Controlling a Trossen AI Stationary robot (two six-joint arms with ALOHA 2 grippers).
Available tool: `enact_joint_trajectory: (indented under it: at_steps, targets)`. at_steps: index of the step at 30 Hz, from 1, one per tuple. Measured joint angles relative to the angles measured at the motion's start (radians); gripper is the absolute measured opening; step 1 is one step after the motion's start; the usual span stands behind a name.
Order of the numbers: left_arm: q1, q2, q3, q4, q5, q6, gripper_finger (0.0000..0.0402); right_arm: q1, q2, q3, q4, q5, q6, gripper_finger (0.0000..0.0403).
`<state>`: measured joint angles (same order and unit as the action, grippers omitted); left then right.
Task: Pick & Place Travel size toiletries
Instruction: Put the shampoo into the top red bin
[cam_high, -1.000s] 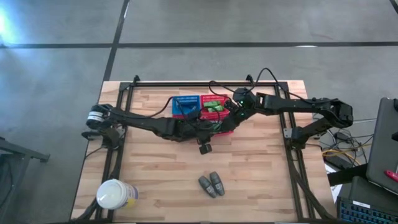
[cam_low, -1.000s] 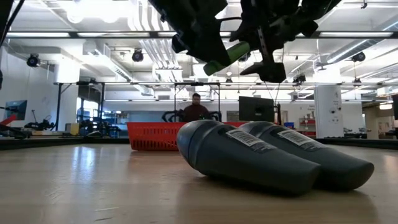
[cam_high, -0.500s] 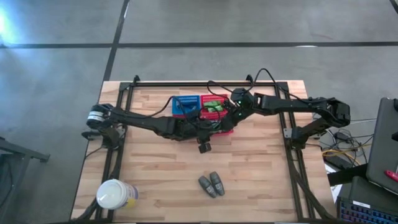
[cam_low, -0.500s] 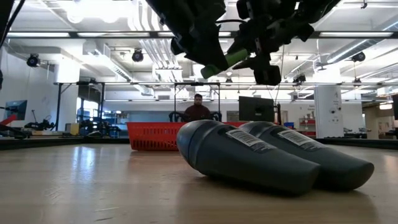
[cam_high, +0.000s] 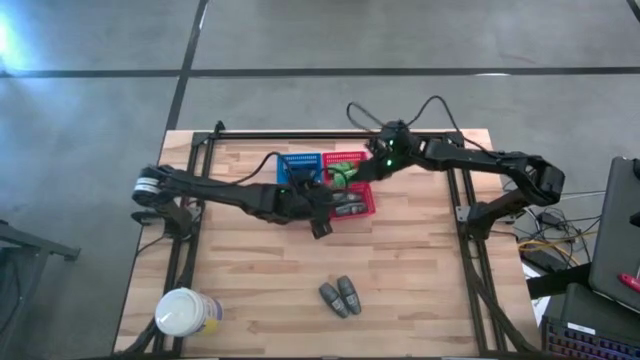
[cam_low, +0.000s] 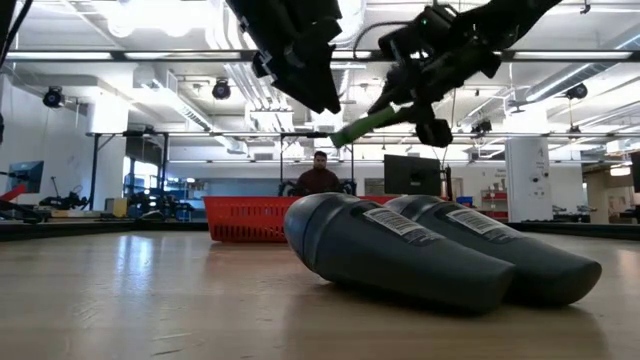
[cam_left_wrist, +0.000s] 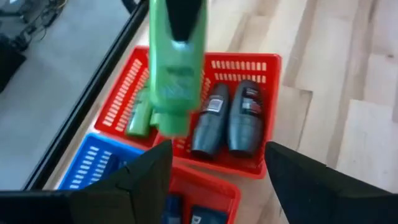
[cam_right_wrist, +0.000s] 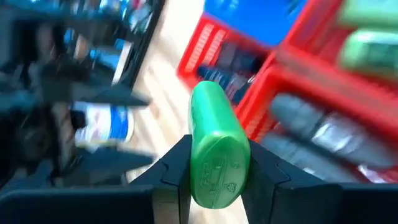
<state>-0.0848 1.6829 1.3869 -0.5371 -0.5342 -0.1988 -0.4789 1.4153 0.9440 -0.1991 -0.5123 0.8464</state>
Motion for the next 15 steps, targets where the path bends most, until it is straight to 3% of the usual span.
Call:
enact_joint_trajectory:
  at_steps: [8, 15]
  targets:
    - [-0.010, -0.006, -0.001, -0.055, -0.002, -0.065, 0.0259, -0.166, 0.117, 0.000, 0.035, 0.013, 0.016, 0.0088]
    - [-0.015, -0.006, -0.001, -0.072, 0.000, -0.092, 0.0259, -0.174, 0.264, 0.039, 0.082, 0.005, 0.002, 0.0116]
